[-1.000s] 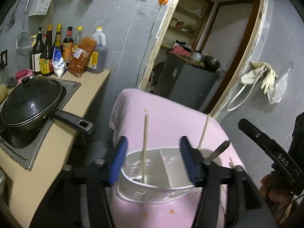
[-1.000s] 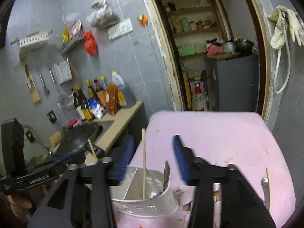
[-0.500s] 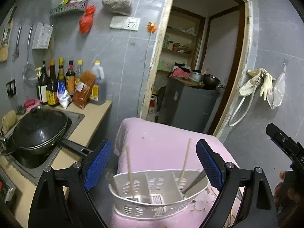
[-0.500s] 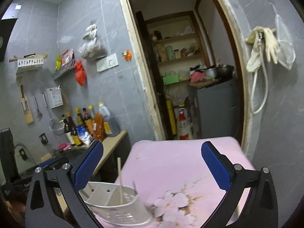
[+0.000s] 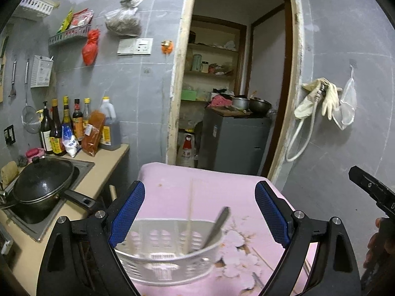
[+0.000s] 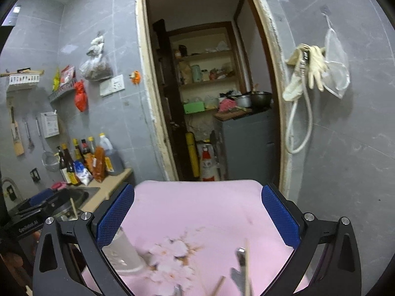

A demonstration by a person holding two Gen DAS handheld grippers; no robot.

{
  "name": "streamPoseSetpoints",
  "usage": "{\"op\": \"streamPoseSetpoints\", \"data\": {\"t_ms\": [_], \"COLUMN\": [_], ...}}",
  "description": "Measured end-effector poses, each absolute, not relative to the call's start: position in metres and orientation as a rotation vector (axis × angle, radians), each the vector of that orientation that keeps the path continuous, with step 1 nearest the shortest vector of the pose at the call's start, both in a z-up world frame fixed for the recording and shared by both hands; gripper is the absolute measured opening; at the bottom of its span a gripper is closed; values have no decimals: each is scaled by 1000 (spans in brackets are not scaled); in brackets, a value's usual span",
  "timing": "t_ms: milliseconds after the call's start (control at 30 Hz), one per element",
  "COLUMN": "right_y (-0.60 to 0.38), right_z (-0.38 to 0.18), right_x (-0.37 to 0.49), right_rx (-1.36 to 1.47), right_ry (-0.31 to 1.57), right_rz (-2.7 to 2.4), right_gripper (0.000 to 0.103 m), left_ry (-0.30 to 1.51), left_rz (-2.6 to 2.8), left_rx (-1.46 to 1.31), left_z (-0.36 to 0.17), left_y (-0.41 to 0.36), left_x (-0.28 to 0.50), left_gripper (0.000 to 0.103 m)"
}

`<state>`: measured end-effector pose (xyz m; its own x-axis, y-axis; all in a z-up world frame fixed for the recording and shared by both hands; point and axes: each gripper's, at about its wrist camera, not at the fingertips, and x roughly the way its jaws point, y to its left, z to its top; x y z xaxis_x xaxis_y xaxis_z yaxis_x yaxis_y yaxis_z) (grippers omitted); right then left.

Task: Organize utensils
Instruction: 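Move both tools back toward the remaining utensils on the tablecloth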

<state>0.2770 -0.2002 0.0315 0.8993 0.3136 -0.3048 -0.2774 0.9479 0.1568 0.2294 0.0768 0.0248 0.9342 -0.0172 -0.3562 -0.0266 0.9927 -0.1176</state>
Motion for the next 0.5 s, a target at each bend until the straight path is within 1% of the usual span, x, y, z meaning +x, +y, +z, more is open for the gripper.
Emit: {"op": "streamPoseSetpoints", "data": {"t_ms": [267,500], "right_y": [-250,-277], "right_z": [9,-28], "right_x": [280,287], "right_rx": [103,81], "right_ry": [398,498], "right_rz": [253,254], "right_gripper": [103,103], "left_ry": [426,516], "left_rz": [-14,-12], "left_rx": [-89,-104], "left_z": [5,-34], "left_y": [29,-3], "left_x": [231,234], "left_gripper": [87,87]}}
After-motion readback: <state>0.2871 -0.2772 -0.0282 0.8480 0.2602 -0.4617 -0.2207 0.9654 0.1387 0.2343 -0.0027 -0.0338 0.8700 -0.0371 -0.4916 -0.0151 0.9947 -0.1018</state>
